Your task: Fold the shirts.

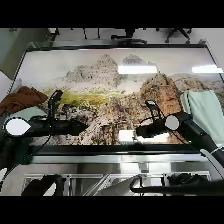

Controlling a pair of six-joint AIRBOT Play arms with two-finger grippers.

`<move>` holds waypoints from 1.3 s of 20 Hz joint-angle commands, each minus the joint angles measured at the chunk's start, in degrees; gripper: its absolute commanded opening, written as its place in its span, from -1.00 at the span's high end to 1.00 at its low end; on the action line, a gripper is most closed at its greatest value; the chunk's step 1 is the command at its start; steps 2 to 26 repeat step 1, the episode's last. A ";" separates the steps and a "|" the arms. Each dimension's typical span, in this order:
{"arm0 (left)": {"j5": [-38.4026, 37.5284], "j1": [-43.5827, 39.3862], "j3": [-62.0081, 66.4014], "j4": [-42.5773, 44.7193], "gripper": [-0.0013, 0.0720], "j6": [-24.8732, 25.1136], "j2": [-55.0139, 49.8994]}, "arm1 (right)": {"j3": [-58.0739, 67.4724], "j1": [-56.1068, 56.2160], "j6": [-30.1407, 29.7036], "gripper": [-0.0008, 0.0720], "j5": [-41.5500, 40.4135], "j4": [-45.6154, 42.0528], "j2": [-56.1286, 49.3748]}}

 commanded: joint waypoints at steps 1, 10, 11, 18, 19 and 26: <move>0.04 -0.07 -0.09 -0.02 0.93 0.09 0.04 | -0.17 0.39 0.11 0.93 -0.28 0.83 0.09; 0.04 -0.07 -0.09 -0.02 0.93 0.09 0.04 | -0.17 0.39 0.11 0.93 -0.28 0.83 0.09; 0.04 -0.07 -0.09 -0.02 0.93 0.09 0.04 | -0.17 0.39 0.11 0.93 -0.28 0.83 0.09; 0.04 -0.07 -0.09 -0.02 0.93 0.09 0.04 | -0.17 0.39 0.11 0.93 -0.28 0.83 0.09; 0.04 -0.07 -0.09 -0.02 0.93 0.09 0.04 | -0.17 0.39 0.11 0.93 -0.28 0.83 0.09; 0.04 -0.07 -0.09 -0.02 0.93 0.09 0.04 | -0.17 0.39 0.11 0.93 -0.28 0.83 0.09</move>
